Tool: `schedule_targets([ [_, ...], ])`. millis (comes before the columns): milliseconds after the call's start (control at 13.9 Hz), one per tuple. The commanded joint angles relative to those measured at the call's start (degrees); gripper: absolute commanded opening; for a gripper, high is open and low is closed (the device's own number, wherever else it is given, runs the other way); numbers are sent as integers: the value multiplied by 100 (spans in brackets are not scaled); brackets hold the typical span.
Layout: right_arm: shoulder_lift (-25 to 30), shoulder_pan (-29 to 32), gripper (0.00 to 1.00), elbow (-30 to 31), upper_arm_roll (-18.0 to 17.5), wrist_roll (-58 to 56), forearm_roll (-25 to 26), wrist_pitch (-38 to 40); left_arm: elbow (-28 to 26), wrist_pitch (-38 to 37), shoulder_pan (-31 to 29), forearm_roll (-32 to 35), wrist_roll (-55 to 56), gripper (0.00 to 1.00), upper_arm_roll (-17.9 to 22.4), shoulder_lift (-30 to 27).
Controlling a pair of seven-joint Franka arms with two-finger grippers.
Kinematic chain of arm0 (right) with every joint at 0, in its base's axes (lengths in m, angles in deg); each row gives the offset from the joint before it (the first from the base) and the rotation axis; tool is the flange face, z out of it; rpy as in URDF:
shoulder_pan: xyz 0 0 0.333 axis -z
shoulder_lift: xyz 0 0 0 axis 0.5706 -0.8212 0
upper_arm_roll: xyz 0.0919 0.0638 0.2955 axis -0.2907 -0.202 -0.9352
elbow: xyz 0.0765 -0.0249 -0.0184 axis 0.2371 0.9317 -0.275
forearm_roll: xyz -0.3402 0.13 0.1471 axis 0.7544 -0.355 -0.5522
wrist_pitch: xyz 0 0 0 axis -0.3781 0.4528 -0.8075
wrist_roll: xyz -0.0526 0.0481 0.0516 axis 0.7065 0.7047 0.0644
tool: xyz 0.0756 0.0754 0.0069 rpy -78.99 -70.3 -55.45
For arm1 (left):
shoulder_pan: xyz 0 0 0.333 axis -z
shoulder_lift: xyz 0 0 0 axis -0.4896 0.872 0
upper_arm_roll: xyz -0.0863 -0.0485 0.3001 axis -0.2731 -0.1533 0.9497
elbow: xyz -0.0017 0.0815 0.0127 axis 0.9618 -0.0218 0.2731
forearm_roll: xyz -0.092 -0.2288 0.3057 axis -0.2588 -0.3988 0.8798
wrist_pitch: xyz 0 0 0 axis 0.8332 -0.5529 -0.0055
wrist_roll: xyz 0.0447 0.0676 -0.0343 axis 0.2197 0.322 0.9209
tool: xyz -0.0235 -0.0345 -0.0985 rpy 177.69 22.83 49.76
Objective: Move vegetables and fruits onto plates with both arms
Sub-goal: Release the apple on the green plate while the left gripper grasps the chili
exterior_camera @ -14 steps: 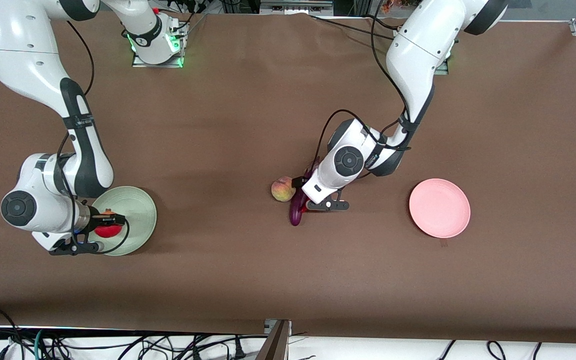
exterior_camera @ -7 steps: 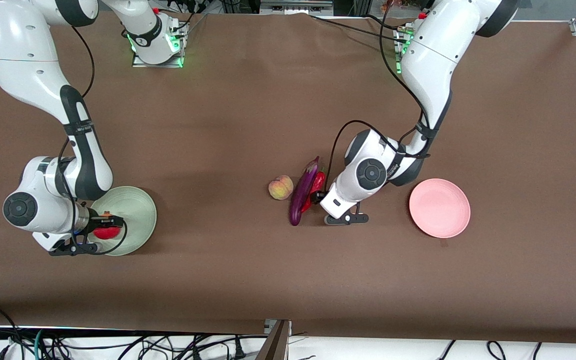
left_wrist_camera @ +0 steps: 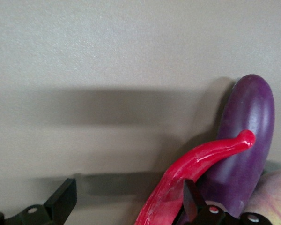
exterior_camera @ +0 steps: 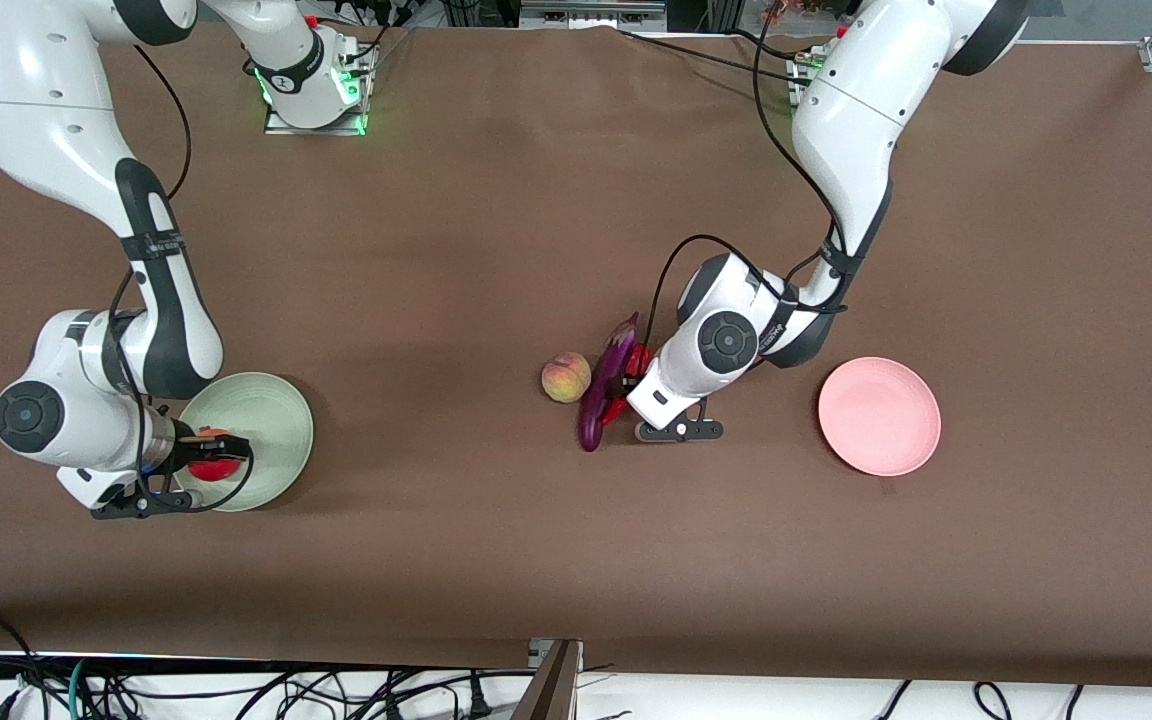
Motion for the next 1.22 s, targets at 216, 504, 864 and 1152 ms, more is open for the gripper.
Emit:
schedule_targets([
  [216, 181, -295, 99, -272, -428, 1129, -109, 605, 120, -63, 386, 122, 306, 100, 43, 140],
  [504, 172, -700, 99, -246, -446, 1747, -153, 658, 111, -63, 281, 139, -202, 50, 70, 141],
  [864, 172, -1183, 99, -202, -446, 2475, -829, 658, 129, -106, 149, 261, -458, 0, 105, 62],
  [1152, 154, -1999, 99, -202, -446, 3897, -830, 615, 120, -1253, -570, 271, -1184, 0, 70, -683],
])
